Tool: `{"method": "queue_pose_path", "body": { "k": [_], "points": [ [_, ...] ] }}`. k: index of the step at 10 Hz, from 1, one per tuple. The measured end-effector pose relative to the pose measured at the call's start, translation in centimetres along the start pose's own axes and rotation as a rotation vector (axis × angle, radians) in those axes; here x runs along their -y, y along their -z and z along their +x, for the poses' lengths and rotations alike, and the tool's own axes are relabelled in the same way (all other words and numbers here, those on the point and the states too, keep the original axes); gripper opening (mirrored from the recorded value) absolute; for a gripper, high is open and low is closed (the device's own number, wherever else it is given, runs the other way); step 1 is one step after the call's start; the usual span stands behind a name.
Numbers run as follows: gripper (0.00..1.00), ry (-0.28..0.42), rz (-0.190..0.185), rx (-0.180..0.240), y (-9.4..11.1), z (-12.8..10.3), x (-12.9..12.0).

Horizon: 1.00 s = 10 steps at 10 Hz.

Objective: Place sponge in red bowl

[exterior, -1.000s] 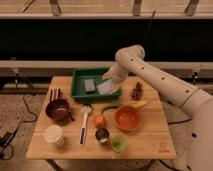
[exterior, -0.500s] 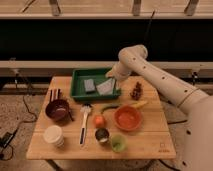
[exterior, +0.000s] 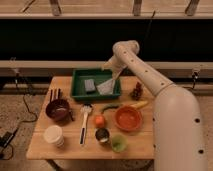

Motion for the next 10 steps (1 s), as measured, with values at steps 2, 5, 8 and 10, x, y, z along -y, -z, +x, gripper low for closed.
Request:
{"method": "queue_pose_path", "body": {
  "k": [2, 5, 8, 10],
  "points": [
    [0.65, 0.040, 0.004, 0.018, -1.5, -1.4, 1.7],
    [0.65, 0.132, 0.008, 0.055, -3.9, -4.9, 4.4],
    [0.65, 0.200, 0.000, 0.063, -5.8, -6.3, 5.4],
    [0.65, 0.244, -0.044, 0.074, -7.8, -6.8, 5.6]
  ]
}}
